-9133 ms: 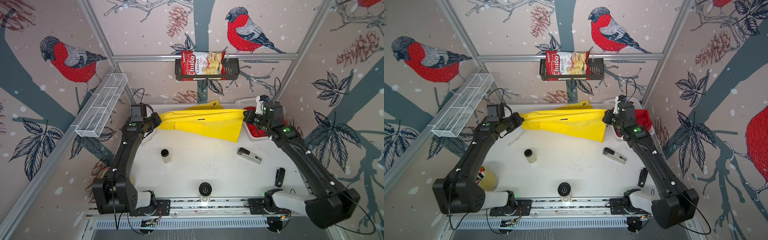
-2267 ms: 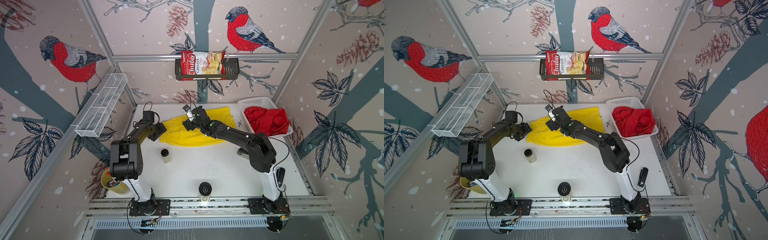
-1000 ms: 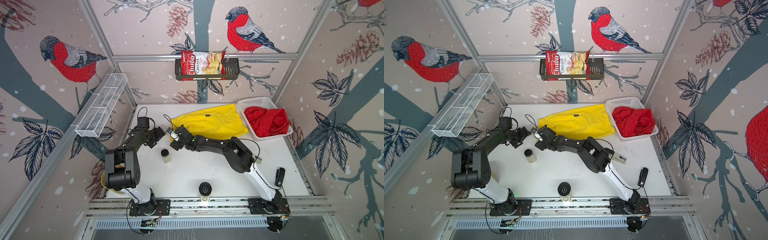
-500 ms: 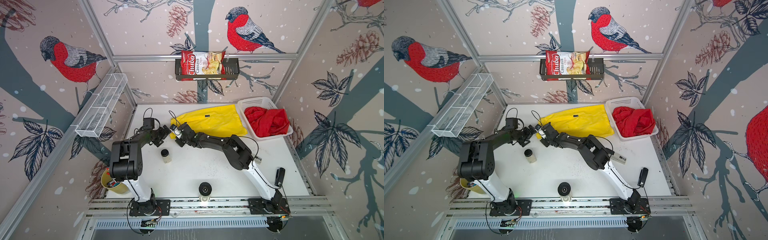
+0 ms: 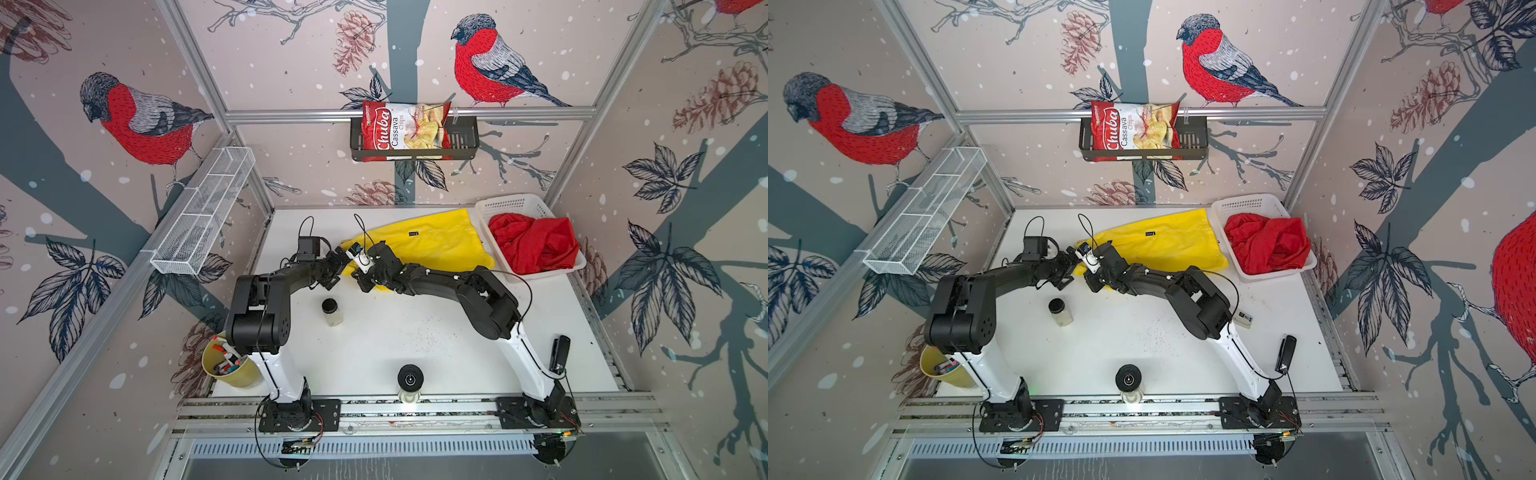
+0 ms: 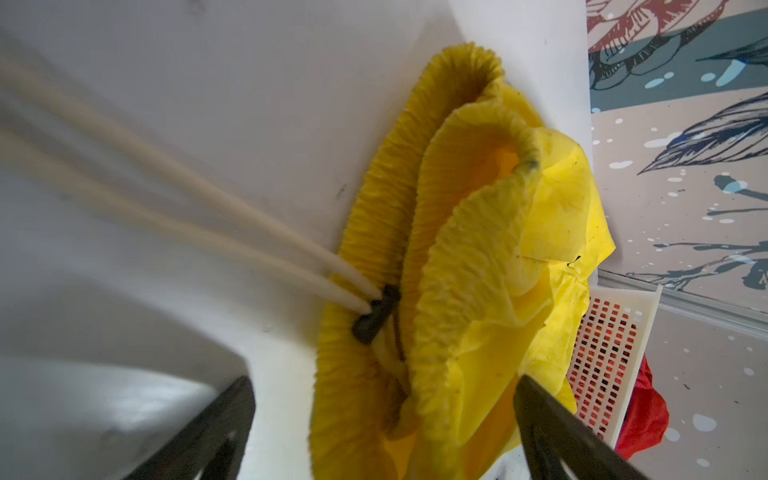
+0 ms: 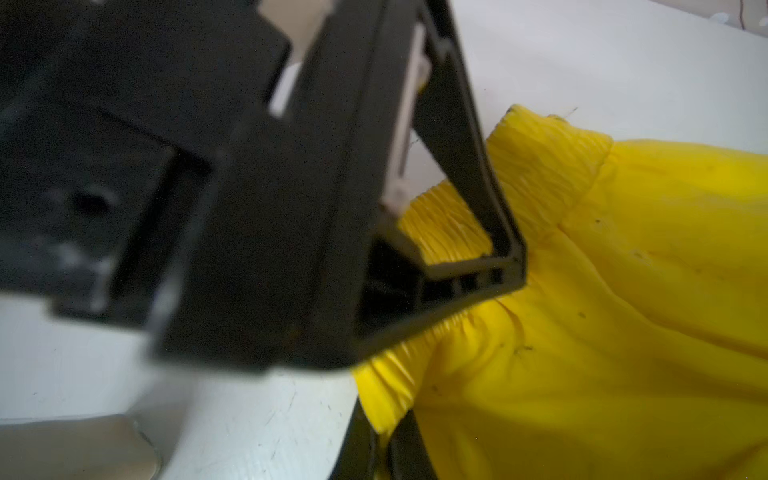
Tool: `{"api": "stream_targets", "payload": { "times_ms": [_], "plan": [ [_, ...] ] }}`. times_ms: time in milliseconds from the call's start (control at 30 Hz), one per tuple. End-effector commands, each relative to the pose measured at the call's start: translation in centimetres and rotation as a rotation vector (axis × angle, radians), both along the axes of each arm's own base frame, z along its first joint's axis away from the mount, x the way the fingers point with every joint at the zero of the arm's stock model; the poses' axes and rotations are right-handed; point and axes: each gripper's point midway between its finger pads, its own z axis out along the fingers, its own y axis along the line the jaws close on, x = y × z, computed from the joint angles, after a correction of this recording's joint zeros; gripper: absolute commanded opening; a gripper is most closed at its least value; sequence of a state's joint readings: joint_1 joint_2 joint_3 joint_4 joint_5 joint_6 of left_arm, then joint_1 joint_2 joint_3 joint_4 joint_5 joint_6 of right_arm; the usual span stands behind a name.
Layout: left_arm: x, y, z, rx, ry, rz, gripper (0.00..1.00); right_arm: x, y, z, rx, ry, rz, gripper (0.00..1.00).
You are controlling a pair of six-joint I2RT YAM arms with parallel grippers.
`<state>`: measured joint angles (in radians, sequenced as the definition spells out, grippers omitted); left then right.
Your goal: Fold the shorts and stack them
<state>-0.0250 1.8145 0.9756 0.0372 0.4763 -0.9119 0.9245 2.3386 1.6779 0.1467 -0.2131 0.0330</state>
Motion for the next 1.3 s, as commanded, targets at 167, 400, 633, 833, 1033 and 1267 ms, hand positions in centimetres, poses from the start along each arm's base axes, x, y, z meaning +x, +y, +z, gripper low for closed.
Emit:
{"api": "stream_targets", "payload": {
  "times_ms": [167,400,633,833,1033,1267],
  "plan": [
    [1.7,-1.1,0.3,-0.062,-0.045,0.016,0.41,-0.5,1.1,2.1,0.101,0.018,0.014,0.03],
    [3.0,-0.9,2.5,-0.053,-0.089,-0.009,0.0,0.0,0.4,3.0,0.153,0.11,0.008,0.45],
    [3.1,5.4,5.1,0.187,-0.05,-0.023,0.0,3.3,-8.1,7.1,0.264,0.15,-0.16,0.99],
    [2.6,8.6,9.5,0.376,-0.083,-0.036,0.0,8.0,-15.3,3.1,0.103,0.149,-0.472,0.99],
    [3.0,8.8,13.2,0.429,-0.118,-0.078,0.0,7.6,-12.4,0.9,0.064,0.197,-0.44,0.18],
    [4.1,8.4,17.5,0.433,-0.173,-0.092,0.0,3.9,-5.6,-2.8,-0.041,0.243,-0.289,0.0]
  ]
}}
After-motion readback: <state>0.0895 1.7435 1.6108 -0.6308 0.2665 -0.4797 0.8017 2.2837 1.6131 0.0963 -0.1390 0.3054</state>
